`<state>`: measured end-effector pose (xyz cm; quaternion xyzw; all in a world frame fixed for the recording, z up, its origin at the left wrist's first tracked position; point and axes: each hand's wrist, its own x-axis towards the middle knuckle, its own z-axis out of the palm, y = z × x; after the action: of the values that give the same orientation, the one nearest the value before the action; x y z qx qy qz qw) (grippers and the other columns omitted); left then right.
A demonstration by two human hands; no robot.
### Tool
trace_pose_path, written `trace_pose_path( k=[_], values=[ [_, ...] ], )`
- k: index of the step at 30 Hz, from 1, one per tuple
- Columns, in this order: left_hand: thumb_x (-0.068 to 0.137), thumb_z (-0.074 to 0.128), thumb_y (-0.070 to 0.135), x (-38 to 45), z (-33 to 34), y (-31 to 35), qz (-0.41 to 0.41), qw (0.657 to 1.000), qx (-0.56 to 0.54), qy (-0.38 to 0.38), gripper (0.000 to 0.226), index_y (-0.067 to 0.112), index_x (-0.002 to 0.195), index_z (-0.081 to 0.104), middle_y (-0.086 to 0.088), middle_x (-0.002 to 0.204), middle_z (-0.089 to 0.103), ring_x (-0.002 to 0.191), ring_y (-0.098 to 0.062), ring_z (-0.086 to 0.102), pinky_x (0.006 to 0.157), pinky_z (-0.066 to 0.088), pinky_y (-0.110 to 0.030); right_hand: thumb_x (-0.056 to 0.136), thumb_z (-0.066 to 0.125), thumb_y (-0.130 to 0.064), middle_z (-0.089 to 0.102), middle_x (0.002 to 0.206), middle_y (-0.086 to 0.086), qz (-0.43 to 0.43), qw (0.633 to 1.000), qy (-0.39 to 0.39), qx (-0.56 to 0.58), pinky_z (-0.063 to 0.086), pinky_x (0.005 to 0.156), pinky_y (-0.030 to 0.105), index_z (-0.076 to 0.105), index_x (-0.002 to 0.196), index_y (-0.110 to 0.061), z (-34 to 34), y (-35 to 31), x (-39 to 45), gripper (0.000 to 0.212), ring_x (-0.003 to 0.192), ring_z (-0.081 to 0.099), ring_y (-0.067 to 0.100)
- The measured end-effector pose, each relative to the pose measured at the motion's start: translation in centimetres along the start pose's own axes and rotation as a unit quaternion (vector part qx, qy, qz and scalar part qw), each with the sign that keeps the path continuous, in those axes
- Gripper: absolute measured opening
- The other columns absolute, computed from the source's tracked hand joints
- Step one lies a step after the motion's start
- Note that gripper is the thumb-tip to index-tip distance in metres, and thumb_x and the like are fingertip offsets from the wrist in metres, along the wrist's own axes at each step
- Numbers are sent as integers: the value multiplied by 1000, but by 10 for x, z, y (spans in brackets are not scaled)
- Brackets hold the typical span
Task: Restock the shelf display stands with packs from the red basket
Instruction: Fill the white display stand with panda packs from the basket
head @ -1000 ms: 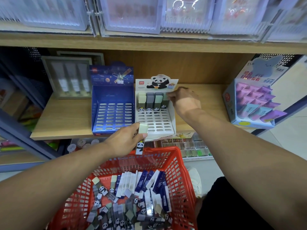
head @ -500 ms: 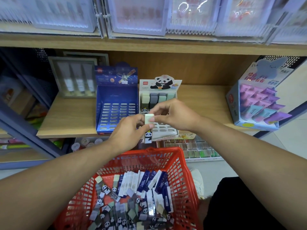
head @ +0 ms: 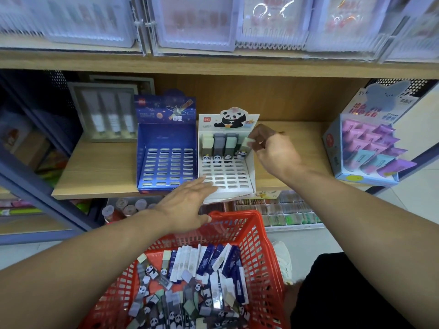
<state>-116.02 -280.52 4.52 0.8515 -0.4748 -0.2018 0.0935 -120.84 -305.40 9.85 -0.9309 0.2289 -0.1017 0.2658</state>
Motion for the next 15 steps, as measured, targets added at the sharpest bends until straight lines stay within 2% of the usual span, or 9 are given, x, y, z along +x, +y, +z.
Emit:
trace_pose_path(
  k=[2,4,8,10,12,15],
  values=[
    [95,63,43,2,1,0,7,1000,2,-4,85,25,161,13,6,168,11,154,-7,-3,123,-1,-26,96,59,-19,66,102,0,-5,1000,18,-3,40,53,19,50,84,-54,5,2,4,38,72,64,13],
    [96,62,43,2,1,0,9,1000,-4,-5,84,26,161,12,7,168,9,154,-7,-2,120,-1,-23,95,60,-18,66,102,2,-15,1000,18,-9,39,53,19,51,87,-48,8,3,7,32,73,63,15],
    [95,63,44,1,2,1,5,1000,-10,-4,82,30,160,14,8,167,12,153,-9,9,125,10,-29,93,61,-15,67,101,-1,-24,999,8,-30,39,60,19,50,89,-45,11,4,11,32,80,62,14],
    [95,63,45,1,1,2,2,1000,-13,-6,82,30,160,15,8,167,13,153,-10,12,125,14,-32,92,61,-13,67,99,-3,-27,999,-2,-35,38,58,16,51,89,-43,10,3,11,32,78,61,6],
    [95,63,45,1,0,2,1,1000,-14,-12,82,30,160,15,9,167,13,153,-10,12,125,15,-33,91,59,-10,68,98,-7,-32,999,-14,-35,37,58,13,52,89,-40,8,3,11,31,79,60,-1],
    [95,63,45,0,0,3,1,1000,-14,-19,82,30,160,16,9,167,11,153,-10,11,125,15,-33,92,59,-11,67,94,-11,-37,998,-14,-43,38,62,15,55,93,-39,4,3,9,28,84,61,3]
  ],
)
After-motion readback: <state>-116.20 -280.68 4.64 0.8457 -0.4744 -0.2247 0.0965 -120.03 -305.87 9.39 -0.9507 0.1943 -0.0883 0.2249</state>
